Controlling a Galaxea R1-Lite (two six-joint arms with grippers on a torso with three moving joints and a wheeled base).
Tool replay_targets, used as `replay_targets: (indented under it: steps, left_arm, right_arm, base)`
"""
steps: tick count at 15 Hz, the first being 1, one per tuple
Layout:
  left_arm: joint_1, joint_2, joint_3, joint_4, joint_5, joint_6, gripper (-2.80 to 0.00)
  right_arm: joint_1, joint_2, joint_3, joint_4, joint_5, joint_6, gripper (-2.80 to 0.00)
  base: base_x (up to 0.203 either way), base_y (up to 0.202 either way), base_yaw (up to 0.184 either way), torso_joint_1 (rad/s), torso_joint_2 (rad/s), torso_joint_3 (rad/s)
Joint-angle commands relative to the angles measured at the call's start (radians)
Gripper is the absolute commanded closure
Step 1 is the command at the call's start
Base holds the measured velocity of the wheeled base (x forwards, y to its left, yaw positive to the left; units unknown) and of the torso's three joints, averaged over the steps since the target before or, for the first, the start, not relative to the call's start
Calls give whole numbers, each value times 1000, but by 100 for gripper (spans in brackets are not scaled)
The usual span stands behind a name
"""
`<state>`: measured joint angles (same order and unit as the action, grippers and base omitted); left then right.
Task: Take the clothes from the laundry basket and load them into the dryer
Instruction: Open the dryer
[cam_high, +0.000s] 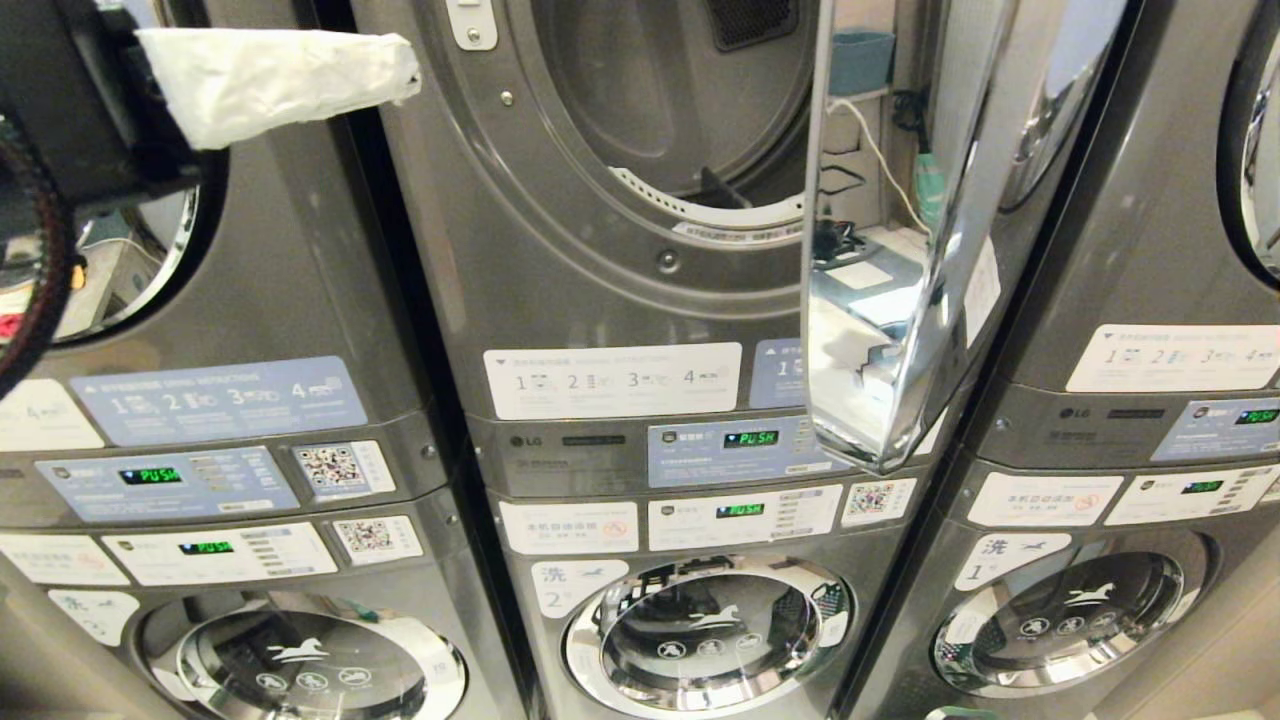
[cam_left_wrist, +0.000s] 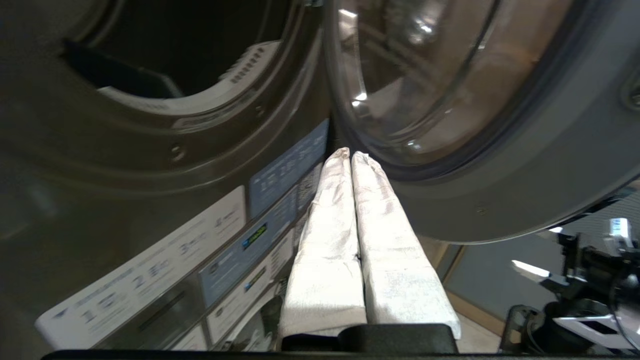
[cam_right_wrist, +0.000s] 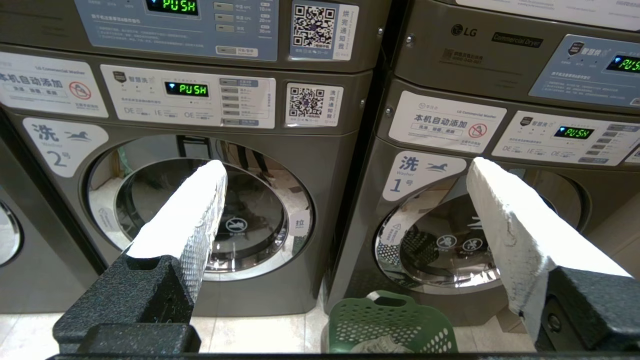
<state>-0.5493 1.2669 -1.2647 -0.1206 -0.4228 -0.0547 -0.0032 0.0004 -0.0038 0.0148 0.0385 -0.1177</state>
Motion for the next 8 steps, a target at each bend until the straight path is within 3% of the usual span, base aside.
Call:
replay_targets:
  steps: [1, 8]
  left_arm:
    - [-47, 36, -28, -1, -2, -1, 0]
    - [-426, 93, -89, 5, 0, 2, 0]
  right_arm:
    - [0, 0, 1, -3, 1, -2, -280]
    - [0, 1, 1, -3, -2, 7, -280]
  base:
    - [0, 0, 0, 0, 0, 0]
    - [0, 0, 0, 0, 0, 0]
